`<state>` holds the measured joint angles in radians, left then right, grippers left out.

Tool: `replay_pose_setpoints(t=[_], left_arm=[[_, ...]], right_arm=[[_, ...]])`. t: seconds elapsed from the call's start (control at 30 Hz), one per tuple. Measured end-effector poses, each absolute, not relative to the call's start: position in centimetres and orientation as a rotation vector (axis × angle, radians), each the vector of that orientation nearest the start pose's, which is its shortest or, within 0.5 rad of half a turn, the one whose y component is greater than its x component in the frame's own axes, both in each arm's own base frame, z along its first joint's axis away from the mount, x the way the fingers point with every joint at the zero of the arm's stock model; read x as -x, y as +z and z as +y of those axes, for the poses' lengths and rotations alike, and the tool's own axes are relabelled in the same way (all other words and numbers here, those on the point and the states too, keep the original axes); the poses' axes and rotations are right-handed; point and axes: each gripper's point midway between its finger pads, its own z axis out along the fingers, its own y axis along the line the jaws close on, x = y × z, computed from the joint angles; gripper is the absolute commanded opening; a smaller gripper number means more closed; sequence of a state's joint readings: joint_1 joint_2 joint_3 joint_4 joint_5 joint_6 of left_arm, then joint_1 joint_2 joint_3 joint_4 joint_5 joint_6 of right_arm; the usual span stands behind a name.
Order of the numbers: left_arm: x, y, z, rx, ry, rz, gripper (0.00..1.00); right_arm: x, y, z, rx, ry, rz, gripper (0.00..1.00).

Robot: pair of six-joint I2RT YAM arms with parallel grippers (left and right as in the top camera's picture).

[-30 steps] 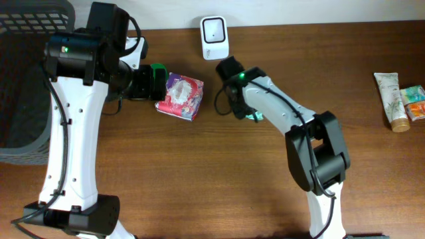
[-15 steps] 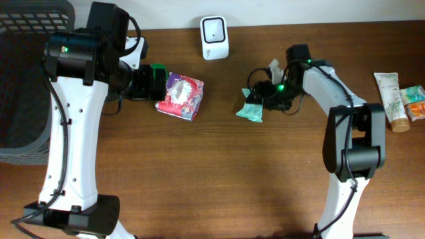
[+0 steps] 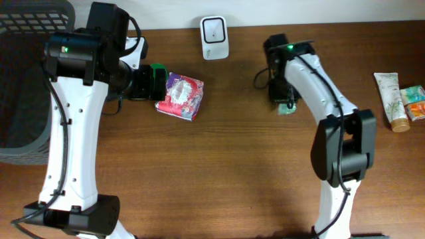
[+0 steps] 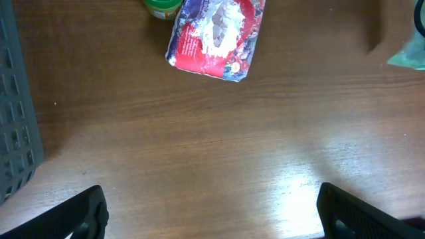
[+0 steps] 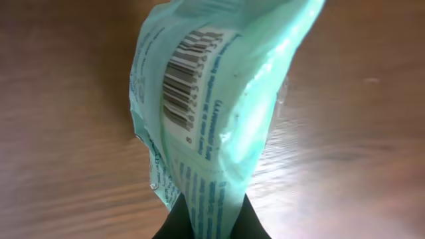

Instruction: Scan the item barcode

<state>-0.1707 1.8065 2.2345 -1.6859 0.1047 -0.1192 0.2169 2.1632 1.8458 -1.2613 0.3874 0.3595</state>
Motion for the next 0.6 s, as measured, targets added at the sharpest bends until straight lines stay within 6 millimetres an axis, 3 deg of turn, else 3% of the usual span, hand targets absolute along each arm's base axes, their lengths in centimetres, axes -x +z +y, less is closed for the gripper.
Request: replay_pose_setpoints(t=[0.03,0.1,0.17,0.23,0.27,0.3,0.33,0.37,0.4,0.47,0.53,0.57,0.6], left_arm=[[-34.7,29.3,-7.8,-0.097,-0.212,2.838,0.99],[-34.7,29.3,-7.8,-0.097,-0.212,2.838,0.99],[-34.7,29.3,-7.8,-0.097,-0.212,2.838,0.99],[-34.7,29.3,-7.8,-0.097,-0.212,2.838,0.99],[-34.7,29.3,-7.8,-0.097,-0.212,2.838,0.99],[-34.7,29.3,-7.8,-0.097,-0.212,2.838,0.99],[-34.7,29.3,-7.8,-0.097,-0.212,2.838,0.99],[-34.7,29.3,-7.8,-0.097,-0.212,2.838,0.99],[-34.7,29.3,-7.8,-0.097,-0.212,2.838,0.99],[-34.7,29.3,-7.8,-0.097,-0.212,2.838,0.99],[-34.7,29.3,-7.8,-0.097,-0.212,2.838,0.99],[-34.7,29.3,-7.8,-0.097,-0.212,2.838,0.99],[-34.7,29.3,-7.8,-0.097,-0.212,2.838,0.99]], right_arm=[[-41.6,8.6,1.4,-0.257,-0.724,2.931,0.05],[-41.5,8.5,0.1,-0.303,-0.846,2.878,0.05],[-40.3,6.2,-0.5,-0.273,-0.953,2.914,0.05],[-39.8,4.5,0.0,-0.213,-1.017,2.942,0.22],[-39.8,4.0,0.7,-0.171,-1.04,2.936,0.31],[-39.8,3.8,1.9,-0.126,-1.039,2.929,0.55],[-39.8,3.5,4.5,-0.064,-0.997,2.914,0.73],[-39.7,3.4,5.5,-0.029,-0.987,2.914,0.76],[-38.9,2.9,8.7,0.059,-0.925,2.939,0.8],[-39.0,3.4,11.4,0.097,-0.825,2.964,0.83],[-39.9,5.2,12.5,0.113,-0.728,2.989,0.86],[-41.9,7.7,12.8,0.128,-0.563,3.003,0.86],[-42.7,8.8,12.0,0.164,-0.465,3.03,0.85]])
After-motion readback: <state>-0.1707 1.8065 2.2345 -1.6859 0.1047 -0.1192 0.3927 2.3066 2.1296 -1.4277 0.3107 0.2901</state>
